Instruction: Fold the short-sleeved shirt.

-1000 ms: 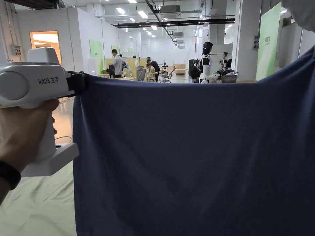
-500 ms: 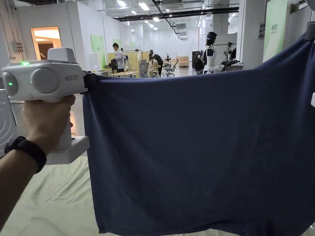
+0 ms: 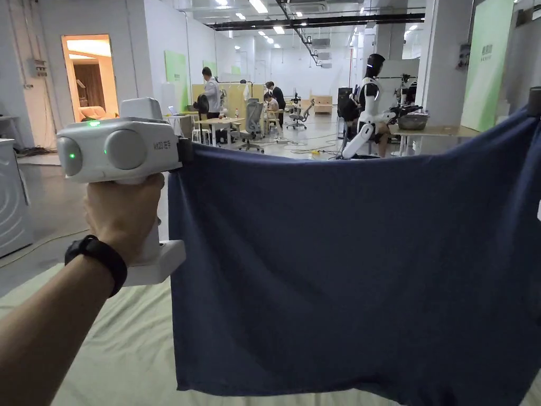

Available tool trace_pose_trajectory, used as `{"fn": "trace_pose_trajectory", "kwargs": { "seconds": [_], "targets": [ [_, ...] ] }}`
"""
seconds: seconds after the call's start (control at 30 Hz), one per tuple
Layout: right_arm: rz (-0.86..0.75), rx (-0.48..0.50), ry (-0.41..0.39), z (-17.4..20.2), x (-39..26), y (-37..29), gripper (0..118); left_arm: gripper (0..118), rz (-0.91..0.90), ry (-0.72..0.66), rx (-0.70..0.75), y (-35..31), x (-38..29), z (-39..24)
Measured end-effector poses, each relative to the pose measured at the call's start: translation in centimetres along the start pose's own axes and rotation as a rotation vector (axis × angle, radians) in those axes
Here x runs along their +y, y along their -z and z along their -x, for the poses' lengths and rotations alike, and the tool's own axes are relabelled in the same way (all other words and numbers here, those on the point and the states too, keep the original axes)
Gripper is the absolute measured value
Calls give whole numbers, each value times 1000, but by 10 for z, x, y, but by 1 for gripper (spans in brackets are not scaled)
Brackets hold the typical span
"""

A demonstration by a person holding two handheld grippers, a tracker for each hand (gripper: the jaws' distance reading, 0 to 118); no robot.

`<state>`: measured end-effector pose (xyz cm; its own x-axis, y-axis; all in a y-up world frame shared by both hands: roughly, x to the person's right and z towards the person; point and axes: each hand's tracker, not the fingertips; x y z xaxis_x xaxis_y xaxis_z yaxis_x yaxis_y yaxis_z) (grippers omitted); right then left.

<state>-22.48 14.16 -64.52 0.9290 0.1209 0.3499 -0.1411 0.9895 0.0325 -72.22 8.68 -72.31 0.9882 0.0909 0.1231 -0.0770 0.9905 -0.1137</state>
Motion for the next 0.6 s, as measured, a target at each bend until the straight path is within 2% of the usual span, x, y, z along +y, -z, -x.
{"fn": "trace_pose_trajectory", "kwargs": {
  "seconds": [0.2,0.37,0.4,0.47,0.5,0.57,0.6],
  "targets": [
    [48,39,-5,-2,-43,-13,1,5,75,16,-32,1,-52,0],
    [128,85,73,-6,-100,-37,1,5,183,3,-38,-6,-123,6],
    [171,99,110,-7,-116,-44,1,5,190,-6,-58,-10,-133,7],
    [137,122,67,-10,-132,-60,1,5,202,-23,-80,-20,-152,12],
    [177,121,99,-12,-143,-68,1,5,210,-37,-96,-26,-160,14],
    [162,144,54,-15,-157,-93,1,5,214,-67,-109,-38,-178,23],
    [172,132,82,-18,-167,-105,1,5,229,-78,-133,-44,-186,26]
  ]
}}
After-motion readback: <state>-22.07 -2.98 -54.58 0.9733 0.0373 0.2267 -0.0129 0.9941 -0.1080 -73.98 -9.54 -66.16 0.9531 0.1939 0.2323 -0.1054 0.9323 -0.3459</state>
